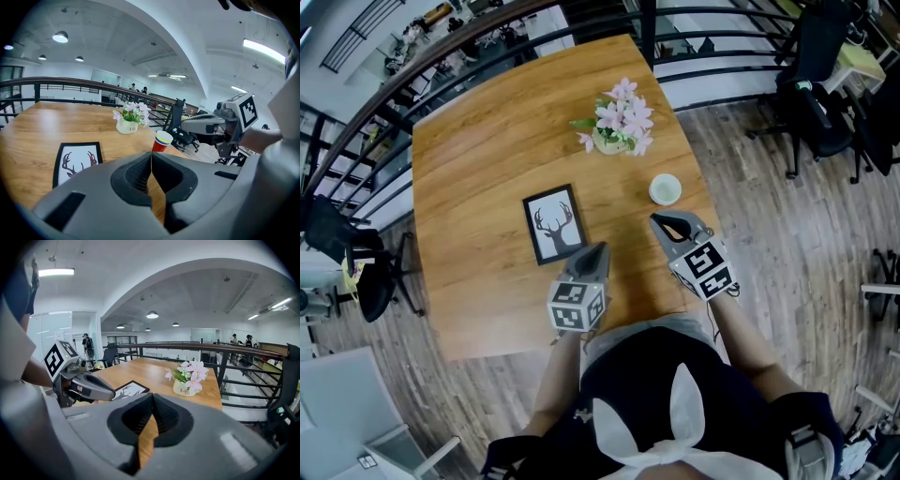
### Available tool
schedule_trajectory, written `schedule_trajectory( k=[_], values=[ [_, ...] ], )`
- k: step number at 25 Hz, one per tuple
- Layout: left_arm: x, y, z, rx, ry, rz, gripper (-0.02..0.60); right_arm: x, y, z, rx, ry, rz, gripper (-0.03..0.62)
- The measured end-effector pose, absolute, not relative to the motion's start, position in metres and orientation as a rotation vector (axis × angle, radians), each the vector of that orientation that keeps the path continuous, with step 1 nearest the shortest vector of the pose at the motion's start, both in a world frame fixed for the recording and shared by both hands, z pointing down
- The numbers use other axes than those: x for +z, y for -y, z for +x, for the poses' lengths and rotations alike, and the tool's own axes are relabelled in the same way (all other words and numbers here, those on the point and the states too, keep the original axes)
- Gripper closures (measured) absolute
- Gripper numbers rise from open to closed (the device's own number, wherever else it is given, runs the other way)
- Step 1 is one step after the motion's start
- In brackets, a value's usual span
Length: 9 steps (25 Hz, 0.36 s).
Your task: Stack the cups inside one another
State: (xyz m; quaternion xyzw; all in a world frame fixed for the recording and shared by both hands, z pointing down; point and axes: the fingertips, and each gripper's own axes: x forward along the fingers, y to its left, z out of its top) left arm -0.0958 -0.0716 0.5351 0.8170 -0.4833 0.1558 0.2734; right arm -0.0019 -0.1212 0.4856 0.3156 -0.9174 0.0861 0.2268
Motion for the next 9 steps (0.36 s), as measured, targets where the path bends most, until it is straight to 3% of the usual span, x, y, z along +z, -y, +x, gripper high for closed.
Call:
schedule_trajectory(
  k=[9],
  values=[
    [0.5360,0.0682,-0.0925,0.422,1.302,2.191,0.563,0.4931,0.1147,-0.0044,0.252,2.514,0.846,0.597]
  ],
)
